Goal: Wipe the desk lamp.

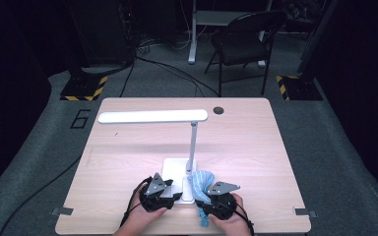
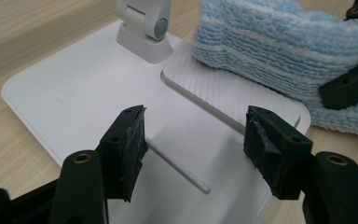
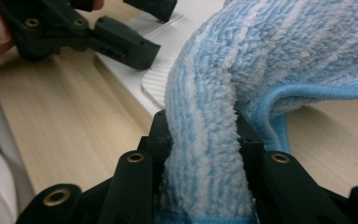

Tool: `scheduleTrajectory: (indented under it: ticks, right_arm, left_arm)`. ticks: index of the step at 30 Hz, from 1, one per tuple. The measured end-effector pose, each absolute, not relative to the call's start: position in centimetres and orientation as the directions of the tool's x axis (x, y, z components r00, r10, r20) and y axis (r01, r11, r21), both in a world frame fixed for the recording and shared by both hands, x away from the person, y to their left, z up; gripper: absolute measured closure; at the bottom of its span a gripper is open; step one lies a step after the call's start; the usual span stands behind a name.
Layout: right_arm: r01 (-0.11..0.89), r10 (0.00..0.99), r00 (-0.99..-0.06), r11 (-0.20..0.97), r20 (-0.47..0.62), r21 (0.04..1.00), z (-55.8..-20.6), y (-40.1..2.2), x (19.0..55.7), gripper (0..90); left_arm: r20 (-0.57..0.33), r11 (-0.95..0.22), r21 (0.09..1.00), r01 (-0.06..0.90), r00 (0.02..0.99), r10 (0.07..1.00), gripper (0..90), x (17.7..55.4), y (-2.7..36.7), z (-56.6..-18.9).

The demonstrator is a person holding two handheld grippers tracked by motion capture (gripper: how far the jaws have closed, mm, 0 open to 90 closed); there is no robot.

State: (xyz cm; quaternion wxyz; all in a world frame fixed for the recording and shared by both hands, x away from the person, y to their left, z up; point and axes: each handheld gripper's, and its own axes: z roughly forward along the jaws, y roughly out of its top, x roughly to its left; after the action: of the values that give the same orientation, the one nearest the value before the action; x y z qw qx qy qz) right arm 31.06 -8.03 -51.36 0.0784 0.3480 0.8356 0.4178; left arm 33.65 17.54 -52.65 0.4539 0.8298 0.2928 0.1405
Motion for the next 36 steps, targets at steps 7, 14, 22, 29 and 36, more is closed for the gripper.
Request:
scheduleTrajectory:
  ticks: [7, 14, 22, 29, 36]
  right_arm:
    - [0.503, 0.628, -0.762, 0.424, 0.156, 0.753, -51.1, -8.6, 29.7, 66.8]
    - [0.508, 0.665, -0.733, 0.396, 0.143, 0.765, -50.7, -9.5, 30.5, 66.5]
    - [0.507, 0.711, -0.692, 0.359, 0.121, 0.784, -50.1, -10.4, 32.7, 66.1]
    - [0.500, 0.757, -0.648, 0.342, 0.083, 0.796, -49.5, -11.5, 34.0, 65.8]
    - [0.517, 0.810, -0.581, 0.294, 0.077, 0.804, -49.8, -14.0, 34.8, 65.3]
  left_arm:
    - [-0.033, -0.417, 0.835, 0.358, 0.789, 0.613, 38.6, 33.7, 17.5, -52.6]
    - [-0.038, -0.422, 0.831, 0.362, 0.794, 0.607, 38.6, 33.7, 17.6, -52.6]
    - [-0.038, -0.422, 0.831, 0.362, 0.794, 0.606, 38.6, 33.7, 17.6, -52.6]
    - [-0.038, -0.423, 0.831, 0.362, 0.795, 0.605, 38.6, 33.7, 17.6, -52.6]
    - [-0.038, -0.424, 0.831, 0.360, 0.798, 0.602, 38.6, 33.7, 17.7, -52.6]
